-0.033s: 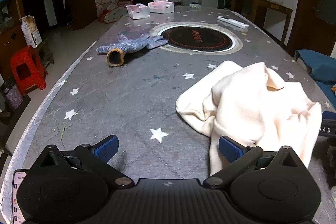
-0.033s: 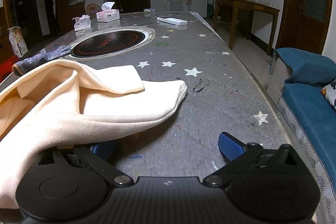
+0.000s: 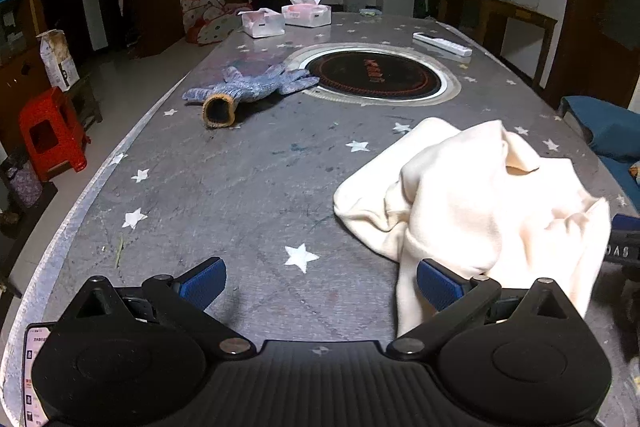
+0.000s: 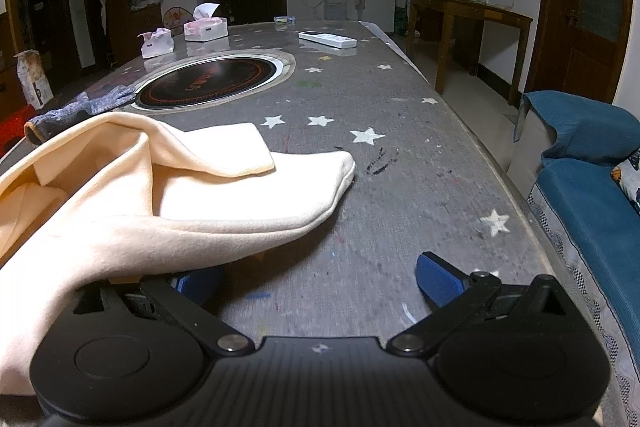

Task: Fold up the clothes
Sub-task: 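Move both grippers open toward the crumpled cream cloth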

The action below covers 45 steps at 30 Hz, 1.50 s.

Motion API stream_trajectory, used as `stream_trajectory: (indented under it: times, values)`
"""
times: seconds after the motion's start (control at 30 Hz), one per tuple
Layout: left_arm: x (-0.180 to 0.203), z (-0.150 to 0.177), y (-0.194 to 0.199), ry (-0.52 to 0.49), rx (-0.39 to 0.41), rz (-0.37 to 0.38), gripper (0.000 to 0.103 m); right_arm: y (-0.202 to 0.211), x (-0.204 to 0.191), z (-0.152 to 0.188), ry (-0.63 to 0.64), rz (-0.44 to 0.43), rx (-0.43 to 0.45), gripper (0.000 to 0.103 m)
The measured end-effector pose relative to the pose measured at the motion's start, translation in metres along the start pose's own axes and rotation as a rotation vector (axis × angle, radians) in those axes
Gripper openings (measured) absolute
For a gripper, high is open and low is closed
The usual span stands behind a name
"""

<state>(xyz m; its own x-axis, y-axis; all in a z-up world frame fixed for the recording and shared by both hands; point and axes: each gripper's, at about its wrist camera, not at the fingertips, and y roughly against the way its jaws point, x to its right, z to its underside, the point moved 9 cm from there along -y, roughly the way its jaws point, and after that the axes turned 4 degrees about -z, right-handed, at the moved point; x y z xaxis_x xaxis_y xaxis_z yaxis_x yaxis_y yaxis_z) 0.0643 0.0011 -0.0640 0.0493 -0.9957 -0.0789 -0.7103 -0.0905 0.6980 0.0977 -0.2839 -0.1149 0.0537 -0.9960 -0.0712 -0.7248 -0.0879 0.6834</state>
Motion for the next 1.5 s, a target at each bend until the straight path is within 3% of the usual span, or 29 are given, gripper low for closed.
stream_trajectory:
  times: [0.17, 0.37, 0.9, 1.5]
  values:
    - [0.012, 0.000, 0.001, 0.015, -0.032, 0.017, 0.103, 0.021, 0.004, 0.003, -0.012, -0.002, 0.052, 0.103]
    - [0.010, 0.003, 0.013, 0.018, 0.003, 0.033, 0.103, 0.045, 0.009, 0.006, -0.023, -0.001, 0.108, 0.103]
    - [0.009, 0.012, 0.024, 0.037, -0.013, 0.048, 0.103, 0.085, -0.007, 0.016, 0.005, -0.017, 0.145, 0.103]
    - [0.017, 0.019, 0.035, -0.016, 0.011, 0.031, 0.103, 0.102, -0.039, 0.013, 0.059, -0.059, 0.159, 0.103]
